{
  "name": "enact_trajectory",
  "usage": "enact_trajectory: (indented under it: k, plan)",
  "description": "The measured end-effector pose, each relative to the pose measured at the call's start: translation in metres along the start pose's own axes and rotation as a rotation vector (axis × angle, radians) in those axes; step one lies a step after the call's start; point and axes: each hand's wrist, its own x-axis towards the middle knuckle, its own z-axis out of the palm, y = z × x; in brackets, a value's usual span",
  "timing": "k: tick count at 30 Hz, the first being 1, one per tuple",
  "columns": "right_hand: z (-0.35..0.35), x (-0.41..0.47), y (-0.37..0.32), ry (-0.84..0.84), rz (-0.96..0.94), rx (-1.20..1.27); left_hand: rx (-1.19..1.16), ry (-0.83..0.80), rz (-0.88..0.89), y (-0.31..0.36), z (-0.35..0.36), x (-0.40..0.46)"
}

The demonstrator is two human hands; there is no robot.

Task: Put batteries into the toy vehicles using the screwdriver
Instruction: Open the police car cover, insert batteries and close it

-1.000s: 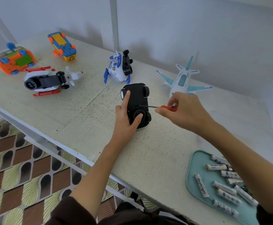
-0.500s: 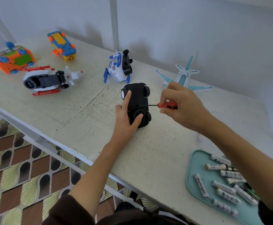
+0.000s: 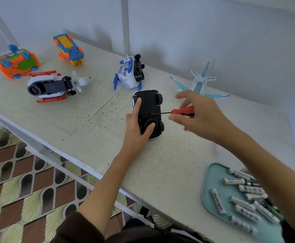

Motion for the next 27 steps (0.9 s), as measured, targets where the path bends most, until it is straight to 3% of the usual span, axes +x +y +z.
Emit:
enact_trajectory:
  k: [3,5,8,13,18,23,27]
  plan:
    - [0.003,-0.003,0.005,-0.019,0.099,-0.042,-0.019,-0.001,-0.012,-0.002,0.000,0.001]
    - [0.003,-0.003,0.009,0.105,0.021,0.007,-0.014,0.001,-0.005,-0.002,0.001,0.001]
    - [0.004,-0.002,0.008,0.114,-0.078,0.003,-0.028,0.000,-0.003,-0.001,0.000,0.001]
    - [0.006,0.001,0.009,0.118,0.057,0.060,-0.048,-0.009,-0.022,-0.004,0.000,0.000]
    - [0.005,0.000,0.012,0.200,-0.150,0.049,-0.045,-0.005,-0.020,-0.004,0.000,0.000]
    - [0.011,0.004,0.014,0.219,-0.009,-0.006,-0.053,-0.006,-0.018,-0.005,0.000,0.001]
    - [0.007,0.002,0.014,0.225,-0.134,0.072,-0.064,-0.003,-0.016,-0.005,0.001,0.001]
